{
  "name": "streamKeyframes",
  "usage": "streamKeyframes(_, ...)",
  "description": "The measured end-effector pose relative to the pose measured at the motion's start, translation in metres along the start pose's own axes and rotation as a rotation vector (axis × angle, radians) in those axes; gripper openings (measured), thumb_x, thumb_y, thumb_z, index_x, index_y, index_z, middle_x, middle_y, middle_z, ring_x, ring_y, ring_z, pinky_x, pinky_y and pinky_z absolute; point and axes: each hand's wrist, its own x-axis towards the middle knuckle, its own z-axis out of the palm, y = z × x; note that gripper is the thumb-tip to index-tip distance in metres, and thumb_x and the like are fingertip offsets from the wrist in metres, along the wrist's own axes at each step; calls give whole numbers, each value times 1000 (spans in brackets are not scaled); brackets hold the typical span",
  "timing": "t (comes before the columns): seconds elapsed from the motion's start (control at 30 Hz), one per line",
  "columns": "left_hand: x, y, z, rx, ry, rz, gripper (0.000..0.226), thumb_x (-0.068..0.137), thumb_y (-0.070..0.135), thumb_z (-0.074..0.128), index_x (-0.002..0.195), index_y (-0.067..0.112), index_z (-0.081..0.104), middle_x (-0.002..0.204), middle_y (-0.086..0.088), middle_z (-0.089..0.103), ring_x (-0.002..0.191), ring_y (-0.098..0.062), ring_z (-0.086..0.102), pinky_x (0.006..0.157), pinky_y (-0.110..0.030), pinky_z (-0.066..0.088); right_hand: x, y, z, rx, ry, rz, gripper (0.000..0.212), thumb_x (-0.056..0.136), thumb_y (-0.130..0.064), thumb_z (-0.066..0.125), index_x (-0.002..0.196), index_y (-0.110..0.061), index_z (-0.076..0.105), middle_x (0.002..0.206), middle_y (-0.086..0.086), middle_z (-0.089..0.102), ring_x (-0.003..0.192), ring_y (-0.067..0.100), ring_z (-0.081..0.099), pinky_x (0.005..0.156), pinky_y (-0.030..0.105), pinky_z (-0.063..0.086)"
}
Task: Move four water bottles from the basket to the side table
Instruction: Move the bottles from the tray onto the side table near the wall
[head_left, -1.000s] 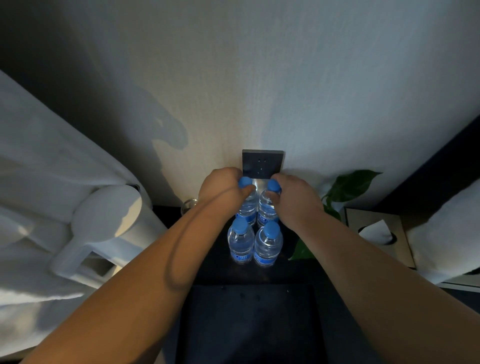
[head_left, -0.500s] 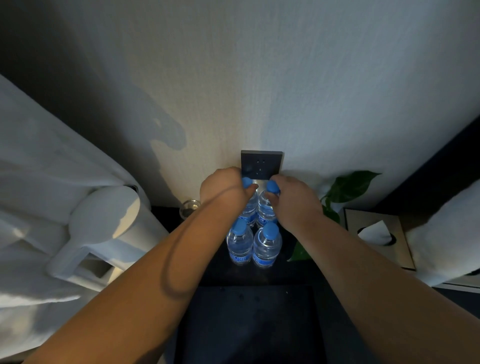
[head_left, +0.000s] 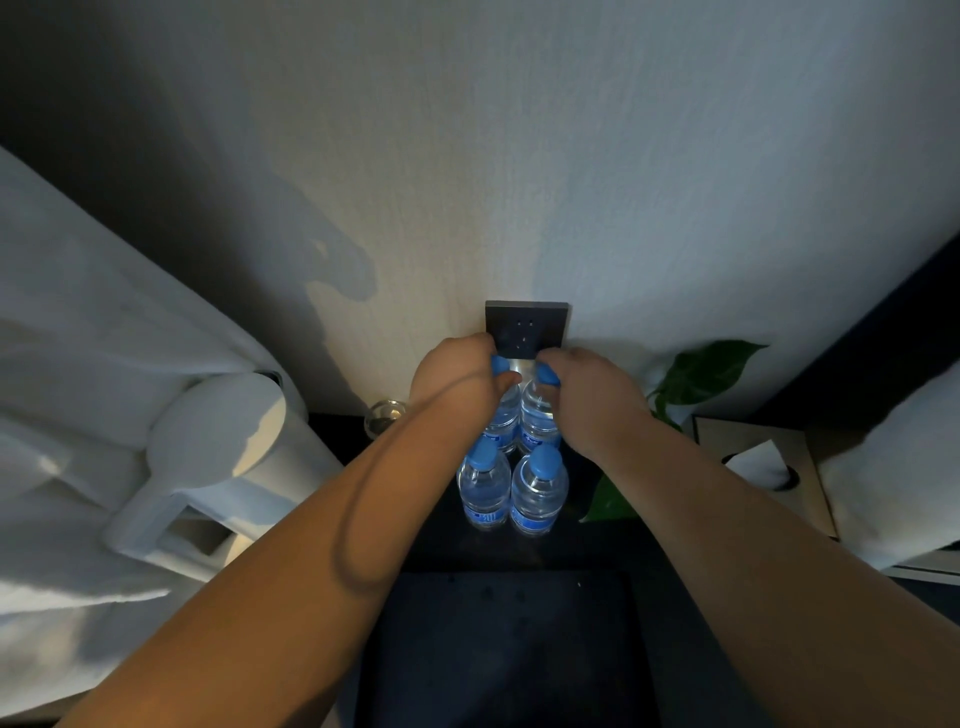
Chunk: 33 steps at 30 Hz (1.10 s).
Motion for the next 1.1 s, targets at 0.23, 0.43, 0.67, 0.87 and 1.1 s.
streamKeyframes(0.23, -1, 0, 0, -34, 4, -23, 43, 84, 51, 75, 107, 16, 66, 90, -1, 64, 74, -16, 50, 61, -29, 37, 2, 4, 0, -35, -20, -64, 48, 92, -6, 65, 138, -20, 58, 116, 13, 61, 96, 31, 65, 79, 35, 53)
streamKeyframes(0.43, -1, -2, -8, -8, -90, 35, 26, 89, 28, 72, 108, 12, 67, 99, -7, 69, 78, -18, 54, 63, -27, 36, 4, 9, -2, 14, -12, -106, 39, 99, -20, 63, 137, -24, 57, 119, 13, 59, 98, 31, 64, 83, 39, 55)
streamKeyframes(0.67, -6, -2, -7, -20, -51, 57, 30, 91, 26, 69, 116, 10, 65, 103, -11, 68, 82, -21, 55, 69, -30, 42, -2, 4, -5, 71, 142, 46, 36, 96, -44, 69, 106, -10, 61, 92, 9, 67, 84, 26, 63, 71, 39, 54)
streamKeyframes(0.87, -6, -3, -9, -16, -48, 83, 29, 90, 25, 69, 114, 10, 66, 101, -12, 68, 86, -26, 61, 72, -33, 49, 8, 5, -14, 163, 45, 88, 32, 90, -39, 78, 94, -14, 58, 87, 5, 63, 79, 23, 60, 65, 31, 43)
streamKeyframes(1.1, -5, -5, -4, -90, -31, 31, 25, 87, 25, 72, 109, 16, 66, 96, -6, 67, 80, -21, 57, 66, -28, 41, 10, 4, -17, 107, 14, 31, 28, 92, -34, 76, 99, -10, 63, 91, 8, 67, 83, 25, 62, 76, 41, 55)
